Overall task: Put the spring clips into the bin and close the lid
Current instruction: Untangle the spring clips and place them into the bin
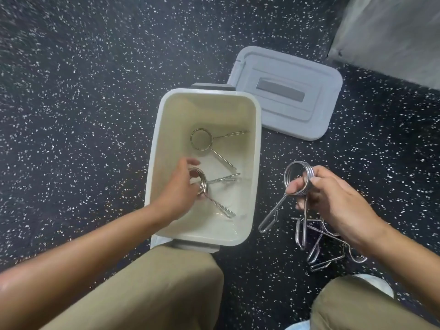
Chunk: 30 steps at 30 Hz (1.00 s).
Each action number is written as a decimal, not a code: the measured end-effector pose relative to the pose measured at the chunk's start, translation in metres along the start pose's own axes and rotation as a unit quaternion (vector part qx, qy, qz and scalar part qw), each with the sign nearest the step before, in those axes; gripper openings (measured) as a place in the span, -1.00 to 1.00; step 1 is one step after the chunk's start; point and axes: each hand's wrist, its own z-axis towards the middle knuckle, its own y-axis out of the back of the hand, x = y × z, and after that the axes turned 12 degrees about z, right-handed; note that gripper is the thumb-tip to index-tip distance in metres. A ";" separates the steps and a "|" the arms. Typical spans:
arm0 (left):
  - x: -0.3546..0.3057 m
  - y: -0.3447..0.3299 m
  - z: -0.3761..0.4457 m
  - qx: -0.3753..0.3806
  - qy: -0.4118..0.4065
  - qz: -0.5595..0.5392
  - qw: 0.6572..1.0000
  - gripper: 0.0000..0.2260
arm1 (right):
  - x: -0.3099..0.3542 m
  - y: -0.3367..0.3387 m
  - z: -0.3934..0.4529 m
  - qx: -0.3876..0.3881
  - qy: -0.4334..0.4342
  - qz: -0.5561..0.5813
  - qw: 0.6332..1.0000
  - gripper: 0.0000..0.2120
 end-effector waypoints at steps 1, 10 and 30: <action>0.002 -0.004 0.003 -0.001 0.006 0.007 1.000 -0.68 | 0.001 -0.002 -0.001 -0.003 -0.005 0.026 1.000 -0.72; 0.007 -0.008 0.000 -0.023 -0.034 0.360 0.932 -0.62 | 0.014 -0.006 -0.011 0.001 0.107 -0.271 0.957 -0.94; -0.025 0.030 -0.042 -0.052 -0.081 0.351 0.932 -0.58 | 0.129 -0.094 0.034 0.137 0.236 -0.648 0.711 -0.81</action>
